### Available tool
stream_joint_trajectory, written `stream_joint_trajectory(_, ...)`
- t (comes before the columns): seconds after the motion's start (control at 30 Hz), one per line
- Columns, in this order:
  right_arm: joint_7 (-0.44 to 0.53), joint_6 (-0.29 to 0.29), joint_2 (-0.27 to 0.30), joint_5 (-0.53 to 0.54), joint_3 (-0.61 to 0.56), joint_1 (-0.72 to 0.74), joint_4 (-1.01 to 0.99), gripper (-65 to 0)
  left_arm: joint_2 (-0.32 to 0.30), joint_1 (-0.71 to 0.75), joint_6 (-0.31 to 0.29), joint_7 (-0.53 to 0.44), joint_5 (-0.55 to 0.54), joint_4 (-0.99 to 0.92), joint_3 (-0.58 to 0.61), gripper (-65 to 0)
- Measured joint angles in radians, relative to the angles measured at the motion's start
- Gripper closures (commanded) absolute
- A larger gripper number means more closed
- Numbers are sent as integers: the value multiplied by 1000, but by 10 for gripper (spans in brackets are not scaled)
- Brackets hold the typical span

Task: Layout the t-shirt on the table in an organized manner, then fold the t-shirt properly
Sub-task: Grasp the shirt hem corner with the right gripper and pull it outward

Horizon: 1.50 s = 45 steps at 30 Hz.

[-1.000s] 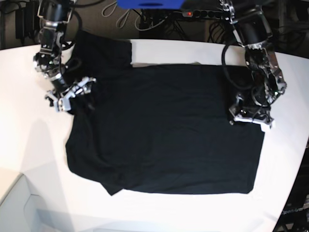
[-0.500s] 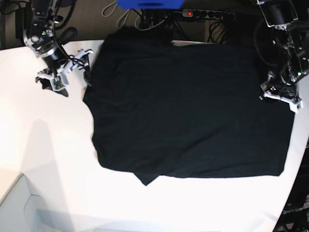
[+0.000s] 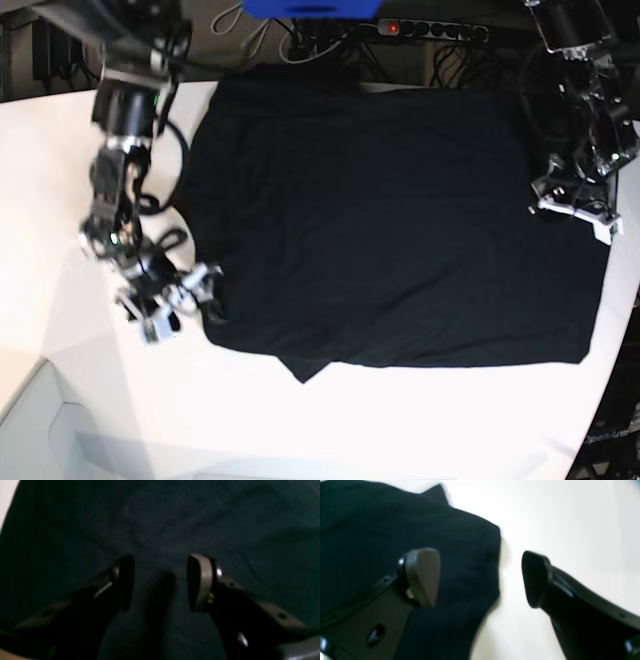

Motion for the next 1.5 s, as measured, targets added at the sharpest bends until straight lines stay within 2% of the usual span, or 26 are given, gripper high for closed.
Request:
stream_joint_trajectory(0.13, 31, 3, 21, -2, -2, 122, -219, -515, 6, 2, -3, 2, -4, 3, -1, -330)
stream_joint_trajectory(0.53, 173, 3, -9, 6, -2, 186, -473, -514, 6, 2, -3, 3, -3, 3, 2, -330)
stream_joint_trajectory(0.63, 188, 3, -8, 5, -2, 184, -478, -512, 6, 2, -3, 3, -3, 3, 2, -330)
stream_joint_trajectory(0.77, 190, 3, -9, 5, 0, 187, -478, -474, 7, 2, -3, 3, -4, 3, 2, -330)
stream_joint_trajectory(0.83, 187, 2, -10, 2, 2, 200, -480, -480, 16, 2, -3, 0, -3, 3, 2, -330)
stream_joint_trajectory(0.93, 198, -64, -13, 6, -5, 214, -479, -480, 31, 2, -3, 3, -3, 3, 3, -330)
stream_joint_trajectory(1.27, 212, -60, -12, 17, 2, 181, -479, -477, 28, 2, -3, 1, -3, 3, 3, -330)
stream_joint_trajectory(1.5, 209, -60, -38, 17, 21, 181, -479, -477, 28, 2, -3, 0, -3, 3, 3, -330)
